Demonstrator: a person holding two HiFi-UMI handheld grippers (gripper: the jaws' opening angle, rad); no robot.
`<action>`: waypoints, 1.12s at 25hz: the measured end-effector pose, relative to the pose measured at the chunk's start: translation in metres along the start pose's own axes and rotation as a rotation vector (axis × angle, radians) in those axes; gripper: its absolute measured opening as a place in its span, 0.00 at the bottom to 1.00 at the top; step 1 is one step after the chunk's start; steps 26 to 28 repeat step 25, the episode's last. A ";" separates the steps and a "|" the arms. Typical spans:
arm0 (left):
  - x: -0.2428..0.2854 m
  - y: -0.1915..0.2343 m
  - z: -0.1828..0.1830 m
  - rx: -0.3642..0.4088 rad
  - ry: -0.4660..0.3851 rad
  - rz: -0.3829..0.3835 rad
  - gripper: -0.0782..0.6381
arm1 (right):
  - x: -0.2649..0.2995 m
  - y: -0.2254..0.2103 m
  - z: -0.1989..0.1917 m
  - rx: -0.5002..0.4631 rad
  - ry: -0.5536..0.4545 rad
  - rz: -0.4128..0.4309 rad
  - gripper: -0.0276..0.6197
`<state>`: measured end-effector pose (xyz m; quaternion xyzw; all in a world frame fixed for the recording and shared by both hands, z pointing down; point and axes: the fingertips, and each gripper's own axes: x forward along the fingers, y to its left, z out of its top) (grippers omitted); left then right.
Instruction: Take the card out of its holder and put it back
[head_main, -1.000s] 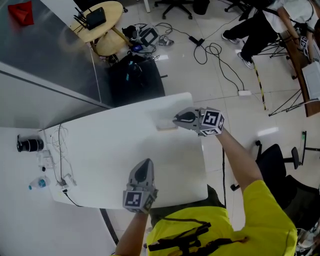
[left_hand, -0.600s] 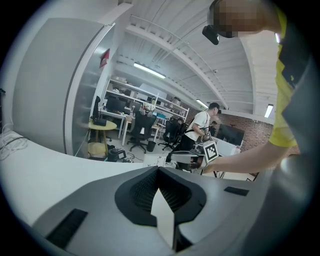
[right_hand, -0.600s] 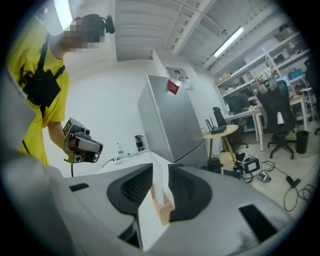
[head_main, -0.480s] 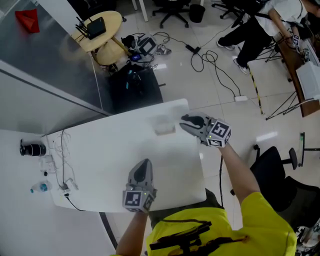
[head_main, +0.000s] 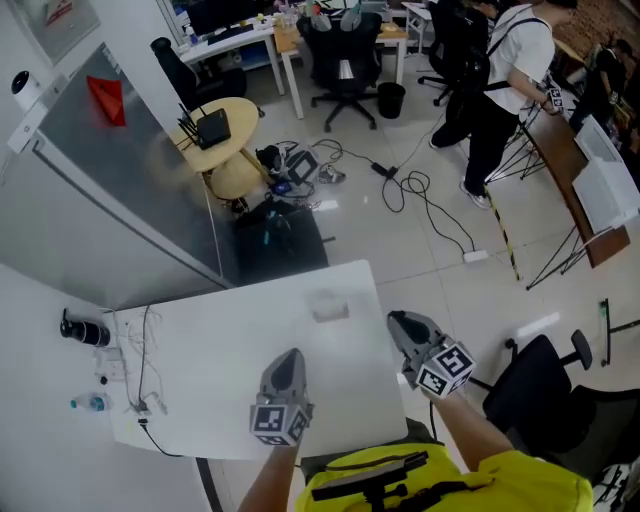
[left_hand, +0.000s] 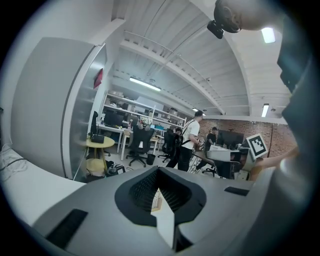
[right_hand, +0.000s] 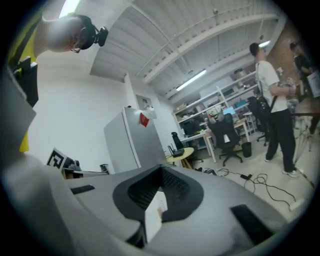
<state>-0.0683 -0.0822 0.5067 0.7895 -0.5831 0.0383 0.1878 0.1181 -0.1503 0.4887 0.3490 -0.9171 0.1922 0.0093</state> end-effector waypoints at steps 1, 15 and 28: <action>0.000 -0.003 0.001 0.000 -0.003 -0.002 0.11 | -0.008 0.002 0.000 0.011 0.000 -0.030 0.05; -0.005 -0.029 -0.006 0.016 0.014 0.055 0.11 | -0.059 -0.001 -0.020 -0.077 0.030 -0.175 0.05; -0.012 -0.053 -0.027 -0.017 0.042 0.061 0.14 | -0.076 0.018 -0.032 -0.081 0.040 -0.146 0.05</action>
